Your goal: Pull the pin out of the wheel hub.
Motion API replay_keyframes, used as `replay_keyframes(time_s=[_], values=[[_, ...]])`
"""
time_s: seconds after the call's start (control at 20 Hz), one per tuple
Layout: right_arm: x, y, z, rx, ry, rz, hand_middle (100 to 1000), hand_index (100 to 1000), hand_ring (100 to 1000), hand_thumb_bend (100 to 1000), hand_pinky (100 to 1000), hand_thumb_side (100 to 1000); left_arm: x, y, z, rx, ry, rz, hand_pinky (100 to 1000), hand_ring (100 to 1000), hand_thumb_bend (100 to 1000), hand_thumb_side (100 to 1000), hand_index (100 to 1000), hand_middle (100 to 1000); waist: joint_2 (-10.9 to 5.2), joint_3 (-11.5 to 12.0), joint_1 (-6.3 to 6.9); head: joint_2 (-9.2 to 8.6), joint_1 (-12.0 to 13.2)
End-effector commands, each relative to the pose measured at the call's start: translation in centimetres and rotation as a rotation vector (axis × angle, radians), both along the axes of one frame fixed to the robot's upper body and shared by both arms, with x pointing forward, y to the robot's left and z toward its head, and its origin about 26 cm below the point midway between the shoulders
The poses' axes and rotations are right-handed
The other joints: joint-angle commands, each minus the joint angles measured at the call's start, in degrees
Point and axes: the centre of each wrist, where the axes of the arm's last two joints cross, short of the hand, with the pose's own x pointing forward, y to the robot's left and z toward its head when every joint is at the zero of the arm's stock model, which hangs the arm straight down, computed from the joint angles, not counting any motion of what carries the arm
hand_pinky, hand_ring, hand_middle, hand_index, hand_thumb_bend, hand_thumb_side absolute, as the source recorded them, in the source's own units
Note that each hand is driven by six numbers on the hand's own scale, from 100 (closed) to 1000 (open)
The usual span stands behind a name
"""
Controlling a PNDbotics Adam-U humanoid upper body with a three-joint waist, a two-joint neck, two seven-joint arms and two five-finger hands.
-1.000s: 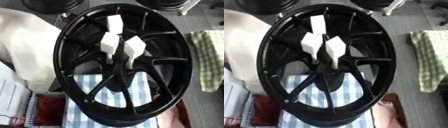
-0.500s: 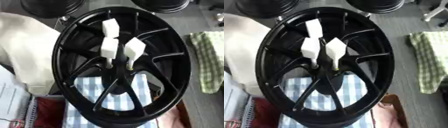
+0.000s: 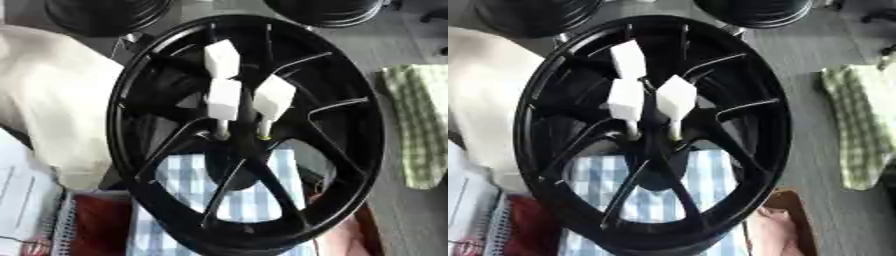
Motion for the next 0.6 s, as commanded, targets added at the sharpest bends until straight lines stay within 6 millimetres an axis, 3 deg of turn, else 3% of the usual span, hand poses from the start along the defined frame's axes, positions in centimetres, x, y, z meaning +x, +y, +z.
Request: replay_keyframes(time_s=[0.05,0.3,0.6], values=[[-0.5,-0.4,1.7,-0.019,-0.067,-0.049,827,835,853,421,891,448,-0.3,0.2,1.0,0.021,-0.031,0.009,769,734,296,712,780,659,-0.85,-0.06,0.04,-0.58,-0.01],[-0.2,0.9,2.8,-0.021,-0.165,-0.025,754,782,794,378,870,431,-0.3,0.2,1.0,0.021,-0.032,0.008,769,735,296,711,780,659,-0.87,0.09,0.01,-0.52,-0.14],[0.6,4.3,5.1,0.031,-0.344,0.070,643,690,704,203,834,417,-0.2,0.1,1.0,0.021,-0.032,0.002,769,736,297,710,780,660,-0.98,0.44,-0.07,-0.73,-0.51]])
